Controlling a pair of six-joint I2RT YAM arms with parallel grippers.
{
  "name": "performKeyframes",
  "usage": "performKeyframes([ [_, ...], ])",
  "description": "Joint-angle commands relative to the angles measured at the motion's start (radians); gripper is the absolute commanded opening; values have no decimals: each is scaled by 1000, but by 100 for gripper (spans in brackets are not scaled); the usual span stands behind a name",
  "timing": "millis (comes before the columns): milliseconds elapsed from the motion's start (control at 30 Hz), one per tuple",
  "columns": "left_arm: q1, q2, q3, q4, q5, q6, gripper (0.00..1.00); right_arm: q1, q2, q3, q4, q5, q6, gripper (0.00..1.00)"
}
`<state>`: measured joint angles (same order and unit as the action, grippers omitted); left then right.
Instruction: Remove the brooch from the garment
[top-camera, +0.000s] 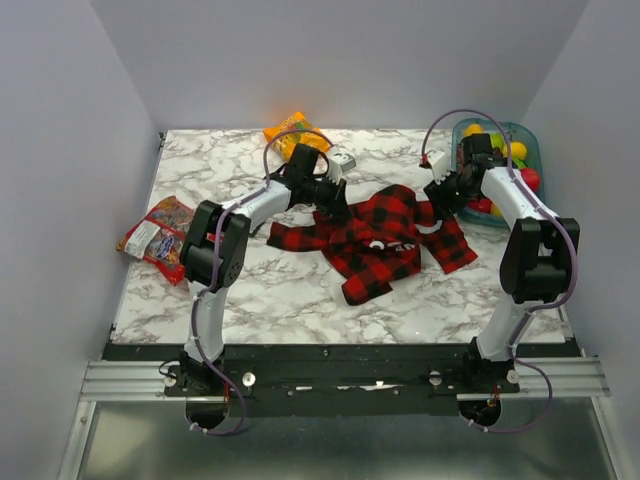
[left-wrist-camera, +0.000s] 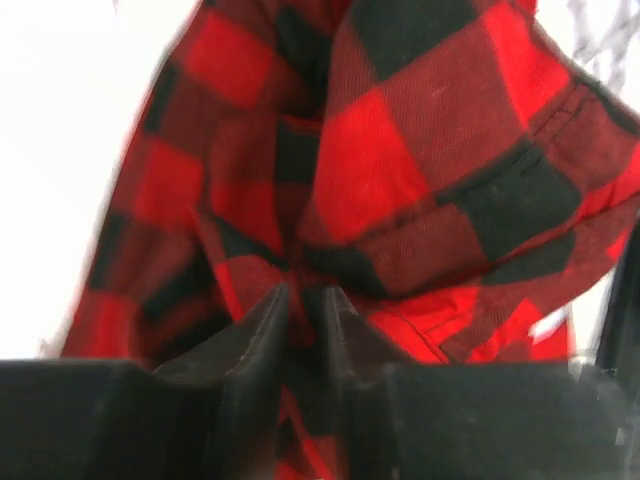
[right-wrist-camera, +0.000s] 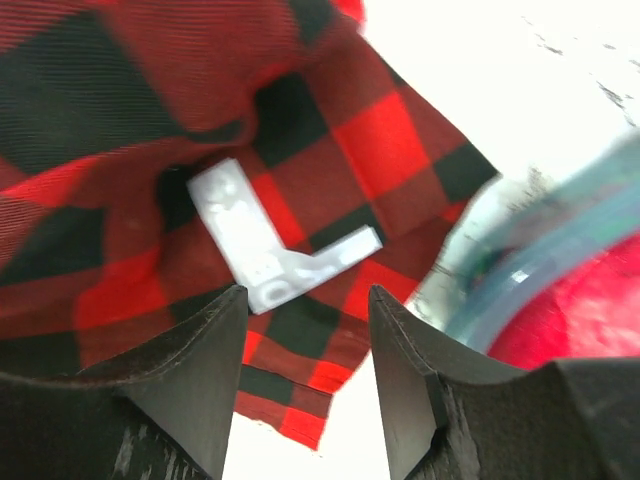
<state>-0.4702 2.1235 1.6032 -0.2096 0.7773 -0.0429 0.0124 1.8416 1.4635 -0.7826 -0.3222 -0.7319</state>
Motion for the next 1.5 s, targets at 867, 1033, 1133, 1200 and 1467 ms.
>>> performKeyframes([
  [867, 346, -401, -33, -697, -469, 1129, 65, -55, -85, -46, 6, -153, -23, 57],
  [1033, 346, -317, -9, -774, -473, 1333, 64, -55, -96, -46, 8, -163, -14, 57],
  [1133, 344, -272, -5, -726, -496, 1370, 63, -55, -104, -55, 8, -155, -12, 57],
  [1200, 344, -249, 17, -700, -512, 1387, 62, -55, -110, -60, 5, -153, -14, 57],
  [1467, 344, -146, 104, -694, -512, 1434, 50, -55, -111, -69, -1, -147, -12, 57],
])
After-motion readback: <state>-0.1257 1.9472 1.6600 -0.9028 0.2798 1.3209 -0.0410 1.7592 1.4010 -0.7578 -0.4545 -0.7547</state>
